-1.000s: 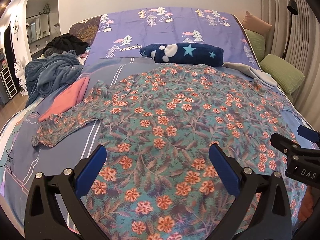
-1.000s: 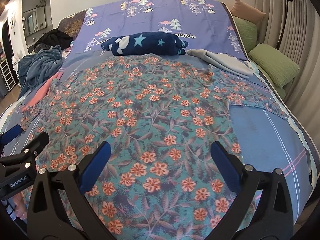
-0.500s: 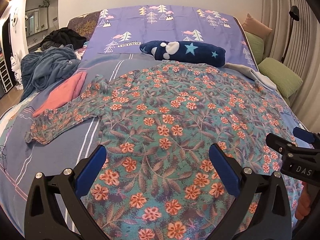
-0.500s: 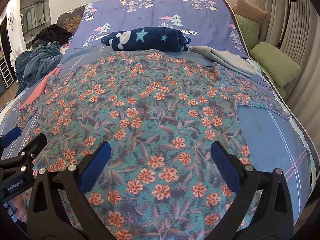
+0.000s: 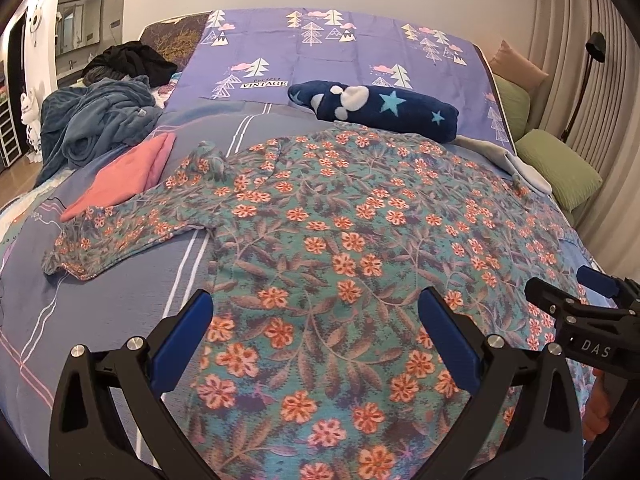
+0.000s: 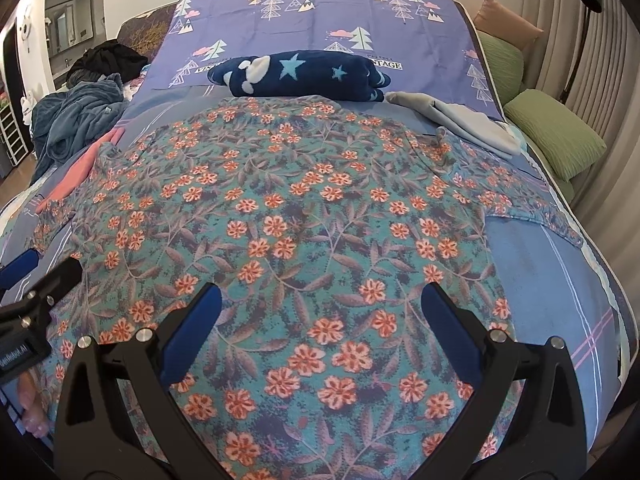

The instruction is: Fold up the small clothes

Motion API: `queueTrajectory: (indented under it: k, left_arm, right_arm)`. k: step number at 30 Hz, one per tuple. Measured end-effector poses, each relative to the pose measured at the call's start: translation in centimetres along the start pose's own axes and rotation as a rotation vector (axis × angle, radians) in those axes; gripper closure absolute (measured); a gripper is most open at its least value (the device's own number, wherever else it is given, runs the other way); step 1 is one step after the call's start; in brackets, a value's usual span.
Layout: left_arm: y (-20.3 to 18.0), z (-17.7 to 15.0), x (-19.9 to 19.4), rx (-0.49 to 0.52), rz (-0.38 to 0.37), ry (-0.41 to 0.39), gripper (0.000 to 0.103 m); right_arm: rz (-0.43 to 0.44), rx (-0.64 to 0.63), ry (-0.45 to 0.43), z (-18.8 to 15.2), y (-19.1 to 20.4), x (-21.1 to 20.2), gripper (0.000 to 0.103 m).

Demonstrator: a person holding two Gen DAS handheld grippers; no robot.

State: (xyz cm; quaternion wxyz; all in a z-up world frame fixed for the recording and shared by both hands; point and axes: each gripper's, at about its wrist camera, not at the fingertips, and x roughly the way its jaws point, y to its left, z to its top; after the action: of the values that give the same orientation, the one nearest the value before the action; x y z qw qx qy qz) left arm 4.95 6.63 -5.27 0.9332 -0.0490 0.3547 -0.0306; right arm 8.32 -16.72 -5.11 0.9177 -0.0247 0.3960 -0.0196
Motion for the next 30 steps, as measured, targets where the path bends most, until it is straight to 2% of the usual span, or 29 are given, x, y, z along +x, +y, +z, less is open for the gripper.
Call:
queueTrajectory:
  k: [2,5,10,12,16,19,20,22,24,26,27,28,29,30]
  left_arm:
    - [1.3,0.2,0.2,-0.038,-0.007,0.013,0.001]
    - [4.9,0.4,0.7,-0.149,0.012,0.039,0.001]
    - [12.9,-0.1,1.5,-0.357,0.148,0.066,0.001]
    - [17.3,-0.5,1.8,-0.478,0.185,0.081,0.003]
    - [27.0,-1.9,3.5,-0.752,0.221,0.105,0.024]
    - [32.2,-3.3,5.4,-0.912,0.226,0.116,0.036]
    - [33.4,-3.6,6.0,-0.95,0.218,0.12,0.037]
    - [35.4,-4.2,7.5,-1.028,0.174,0.122,0.047]
    - [36.6,-4.6,8.4,-1.073,0.152,0.11,0.052]
    - [37.6,-4.6,9.0,-1.099,0.168,0.086,0.061]
    - [38.0,-4.5,9.2,-1.102,0.178,0.076,0.072]
    - [38.5,-4.3,9.2,-1.104,0.191,0.061,0.09]
    - [38.7,-4.2,9.1,-1.111,0.201,0.049,0.1]
    - [38.9,-3.8,8.4,-1.134,0.215,0.028,0.101]
  right_arm:
    - [-0.005,-0.003,-0.001,0.0,-0.1,0.1,0.002]
    - [-0.006,0.007,0.01,0.2,-0.7,0.6,0.002]
    - [-0.026,0.016,0.028,0.7,-1.7,1.7,0.002]
    - [-0.035,0.027,0.03,0.9,-2.0,2.0,0.002]
    - [-0.046,0.042,0.037,1.4,-2.4,2.5,0.002]
    - [-0.054,0.043,0.042,1.7,-2.5,2.8,0.002]
    - [-0.057,0.041,0.044,1.8,-2.4,2.9,0.002]
    - [-0.062,0.04,0.049,1.9,-2.4,3.1,0.002]
    - [-0.068,0.042,0.056,2.0,-2.4,3.4,0.002]
    - [-0.067,0.049,0.065,2.2,-2.4,3.8,0.002]
    - [-0.064,0.052,0.07,2.2,-2.3,3.9,0.002]
    - [-0.061,0.054,0.073,2.3,-2.3,4.0,0.002]
    - [-0.057,0.054,0.077,2.3,-2.2,4.1,0.002]
    - [-0.057,0.053,0.079,2.4,-2.2,4.2,0.002]
